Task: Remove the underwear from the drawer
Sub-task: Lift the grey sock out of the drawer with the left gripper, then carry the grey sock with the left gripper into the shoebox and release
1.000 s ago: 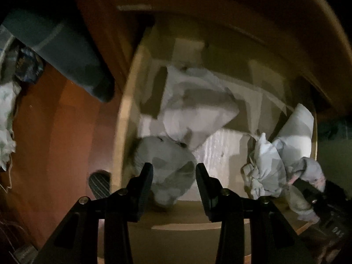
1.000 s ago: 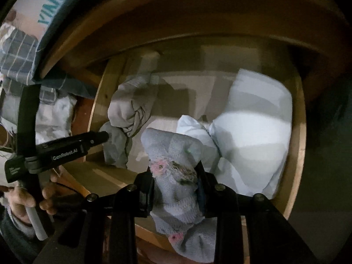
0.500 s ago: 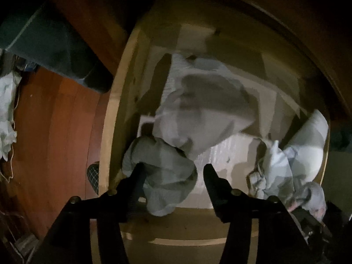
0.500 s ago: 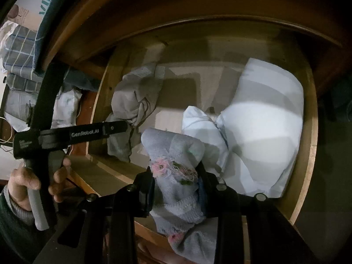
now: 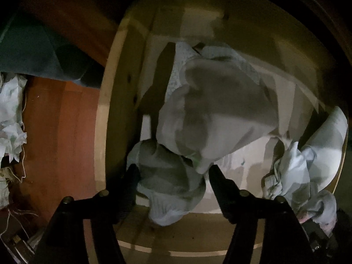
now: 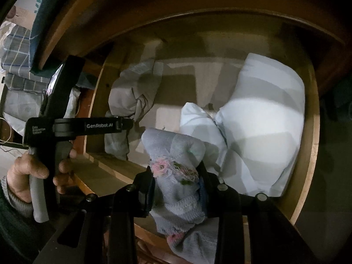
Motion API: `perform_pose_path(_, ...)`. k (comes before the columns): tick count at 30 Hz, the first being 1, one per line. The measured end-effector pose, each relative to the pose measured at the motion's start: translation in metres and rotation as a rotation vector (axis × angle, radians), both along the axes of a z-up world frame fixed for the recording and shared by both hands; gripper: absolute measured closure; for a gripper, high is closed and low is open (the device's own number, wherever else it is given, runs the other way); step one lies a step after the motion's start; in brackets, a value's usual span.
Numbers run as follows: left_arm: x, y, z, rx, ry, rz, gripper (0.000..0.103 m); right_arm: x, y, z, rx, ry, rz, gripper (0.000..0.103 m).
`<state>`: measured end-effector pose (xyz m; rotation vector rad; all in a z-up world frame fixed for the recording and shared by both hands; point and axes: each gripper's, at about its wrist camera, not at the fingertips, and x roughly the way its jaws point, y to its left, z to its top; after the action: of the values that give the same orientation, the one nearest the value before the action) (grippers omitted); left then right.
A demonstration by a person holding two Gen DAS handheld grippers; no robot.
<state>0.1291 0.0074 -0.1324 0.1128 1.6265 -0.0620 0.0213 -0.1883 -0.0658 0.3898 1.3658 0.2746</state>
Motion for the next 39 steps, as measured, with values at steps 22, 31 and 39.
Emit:
perform_pose_path(22,-0.043,0.019,0.101,-0.149,-0.172,-0.027,0.070,-0.008,-0.021,0.021,-0.111,-0.128,-0.092,0.071)
perform_pose_path(31,-0.065,0.033,0.151,-0.179,-0.285,-0.074,0.070,-0.004,-0.014,-0.001,-0.215,-0.052,-0.086,0.071)
perform_pose_path(39,-0.072,0.035,0.206,-0.242,-0.379,-0.115,0.070,-0.004,-0.007,-0.010,-0.247,-0.027,-0.075,0.071)
